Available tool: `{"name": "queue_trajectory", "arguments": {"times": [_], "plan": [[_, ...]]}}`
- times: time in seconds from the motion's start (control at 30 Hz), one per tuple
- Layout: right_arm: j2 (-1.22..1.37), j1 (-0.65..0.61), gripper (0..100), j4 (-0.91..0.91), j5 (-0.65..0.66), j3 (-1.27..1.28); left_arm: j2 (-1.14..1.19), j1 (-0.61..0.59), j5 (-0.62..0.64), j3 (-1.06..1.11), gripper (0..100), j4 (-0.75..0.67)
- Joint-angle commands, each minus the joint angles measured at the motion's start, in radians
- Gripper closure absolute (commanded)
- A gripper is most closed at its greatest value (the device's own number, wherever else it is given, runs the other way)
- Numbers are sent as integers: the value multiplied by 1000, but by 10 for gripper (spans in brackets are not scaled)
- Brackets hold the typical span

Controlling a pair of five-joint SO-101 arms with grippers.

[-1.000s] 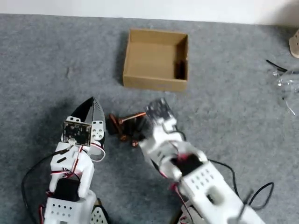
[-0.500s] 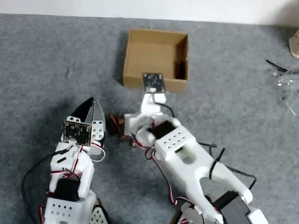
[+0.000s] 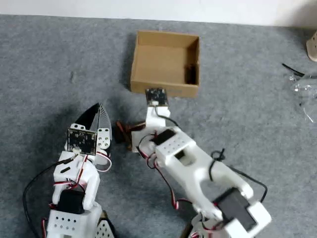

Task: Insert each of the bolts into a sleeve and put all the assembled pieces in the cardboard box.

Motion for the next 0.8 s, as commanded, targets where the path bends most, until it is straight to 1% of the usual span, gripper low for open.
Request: {"name": "queue_trajectory", "arguments": {"times": [0.0, 0.1, 0.33, 0.63, 0.7, 0.77], "plan": [[28, -8, 695, 51, -12, -120, -10, -8, -6, 21, 966, -11], [56, 10, 695, 97, -12, -177, -10, -7, -6, 21, 966, -11], [148, 104, 695, 99, -12, -229, -10, -5, -6, 21, 966, -11], [166, 104, 699, 101, -12, -232, -10, -5, -6, 21, 966, -11], [166, 105, 728, 101, -12, -232, -10, -5, -6, 21, 966, -11], [166, 105, 781, 101, -12, -231, -10, -5, -6, 21, 966, -11]]}}
